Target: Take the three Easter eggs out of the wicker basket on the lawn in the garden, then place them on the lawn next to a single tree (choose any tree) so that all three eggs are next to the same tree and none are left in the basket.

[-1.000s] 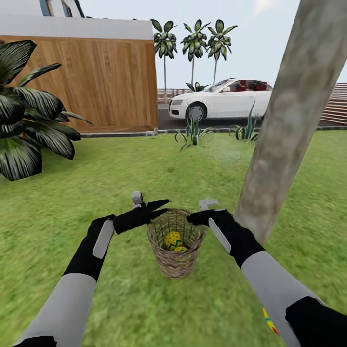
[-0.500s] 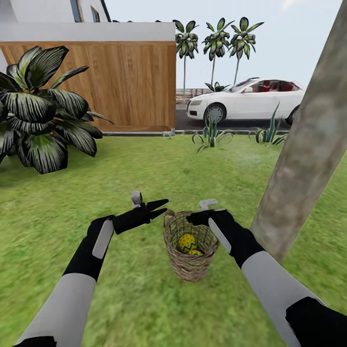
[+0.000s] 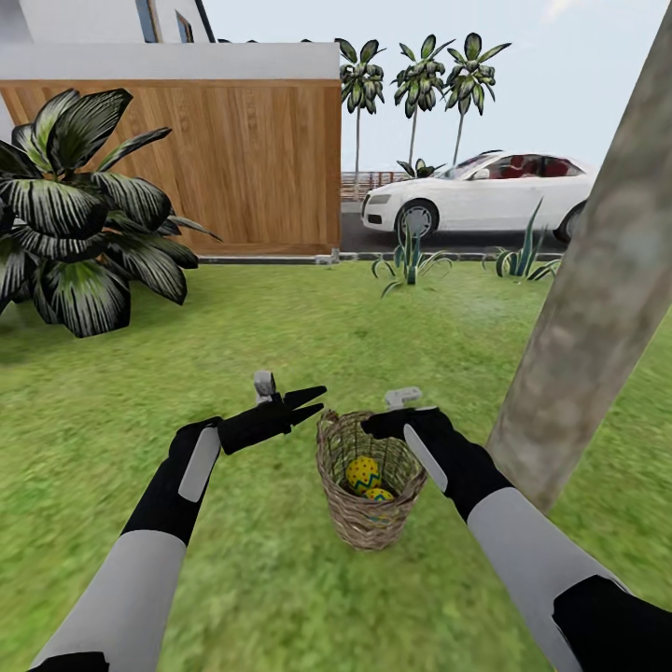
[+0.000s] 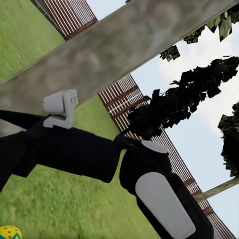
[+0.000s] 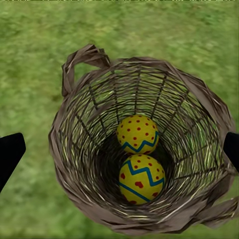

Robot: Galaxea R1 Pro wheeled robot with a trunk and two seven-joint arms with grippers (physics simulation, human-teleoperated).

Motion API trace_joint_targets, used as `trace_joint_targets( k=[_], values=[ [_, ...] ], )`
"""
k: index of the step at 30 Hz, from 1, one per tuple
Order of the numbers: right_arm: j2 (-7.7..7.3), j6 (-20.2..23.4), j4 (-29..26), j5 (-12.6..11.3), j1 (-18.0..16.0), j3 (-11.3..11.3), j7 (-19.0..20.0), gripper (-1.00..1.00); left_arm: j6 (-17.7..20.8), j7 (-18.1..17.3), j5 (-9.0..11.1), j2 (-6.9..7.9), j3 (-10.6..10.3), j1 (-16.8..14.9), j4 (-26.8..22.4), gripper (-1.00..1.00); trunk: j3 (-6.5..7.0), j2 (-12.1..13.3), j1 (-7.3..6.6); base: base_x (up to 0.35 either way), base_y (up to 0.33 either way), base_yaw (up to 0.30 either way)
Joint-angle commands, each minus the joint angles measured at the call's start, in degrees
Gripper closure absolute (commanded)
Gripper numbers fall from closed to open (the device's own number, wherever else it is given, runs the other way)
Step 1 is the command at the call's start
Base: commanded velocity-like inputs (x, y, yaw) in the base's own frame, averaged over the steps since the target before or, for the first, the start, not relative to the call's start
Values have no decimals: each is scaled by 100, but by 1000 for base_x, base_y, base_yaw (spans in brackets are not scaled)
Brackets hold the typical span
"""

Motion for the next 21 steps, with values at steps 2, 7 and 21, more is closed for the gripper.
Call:
trace_joint_targets(
  k=[2,7,21],
  values=[
    [-2,21,-12,-38,-4,12,-29,-100,29,-18,-8,-5,18,-2,1,-100,-5,-2,-1,5,0,0],
    [2,27,-14,-37,-4,12,-29,-100,25,-18,-1,-5,20,-1,1,-100,-5,-2,-1,139,23,0],
    [2,30,-33,-57,-4,12,-29,-100,33,-18,1,-13,16,-2,1,-100,52,-2,-1,87,44,-142]
  ],
)
